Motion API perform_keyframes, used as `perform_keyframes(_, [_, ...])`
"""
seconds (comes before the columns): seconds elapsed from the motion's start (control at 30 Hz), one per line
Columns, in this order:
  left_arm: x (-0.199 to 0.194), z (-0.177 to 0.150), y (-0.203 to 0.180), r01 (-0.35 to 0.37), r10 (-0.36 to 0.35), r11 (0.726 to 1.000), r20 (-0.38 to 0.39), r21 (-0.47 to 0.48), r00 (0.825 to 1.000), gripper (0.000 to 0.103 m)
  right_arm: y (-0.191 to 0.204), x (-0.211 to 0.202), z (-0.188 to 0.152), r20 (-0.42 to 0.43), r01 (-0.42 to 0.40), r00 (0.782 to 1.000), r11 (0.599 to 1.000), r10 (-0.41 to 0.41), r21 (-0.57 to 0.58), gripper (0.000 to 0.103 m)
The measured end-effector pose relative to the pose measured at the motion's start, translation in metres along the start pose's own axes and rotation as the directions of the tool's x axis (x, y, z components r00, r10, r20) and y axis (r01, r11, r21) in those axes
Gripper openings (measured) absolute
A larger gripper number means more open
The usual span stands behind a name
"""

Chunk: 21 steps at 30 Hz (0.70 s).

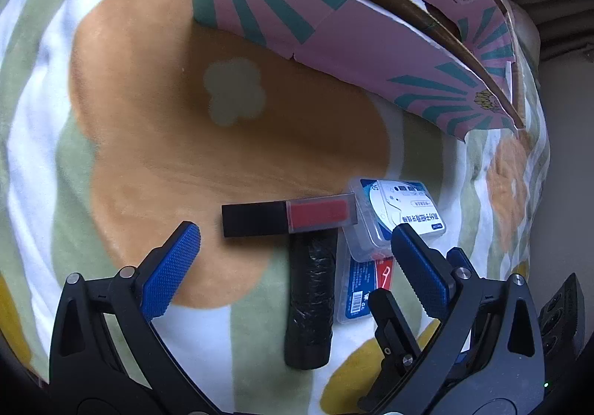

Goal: Organize objects
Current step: 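Grasp the red-black lipstick with left tool while right tool grasps the clear floss box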

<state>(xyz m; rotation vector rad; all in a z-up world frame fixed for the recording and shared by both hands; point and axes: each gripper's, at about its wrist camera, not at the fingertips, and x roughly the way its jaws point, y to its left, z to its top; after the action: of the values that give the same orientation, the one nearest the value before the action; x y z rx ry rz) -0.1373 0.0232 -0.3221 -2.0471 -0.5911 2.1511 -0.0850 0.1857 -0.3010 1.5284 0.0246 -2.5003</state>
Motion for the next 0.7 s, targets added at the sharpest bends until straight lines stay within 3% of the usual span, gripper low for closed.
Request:
perform_keyframes(0.27, [0.019, 0.007, -0.003, -0.007, 0.007, 1.000, -0.016, -0.023, 1.000, 0.101, 0.001, 0.013, 0.004, -0.003, 0.030, 1.000, 0.999, -0.030, -0.013, 0.098])
perform_keyframes(0.7, [0.033, 0.009, 0.002, 0.028, -0.032, 0.995, -0.039, -0.098, 0.999, 0.092, 0.003, 0.026, 0.013, -0.021, 0.048, 0.999, 0.999, -0.049, -0.016, 0.098])
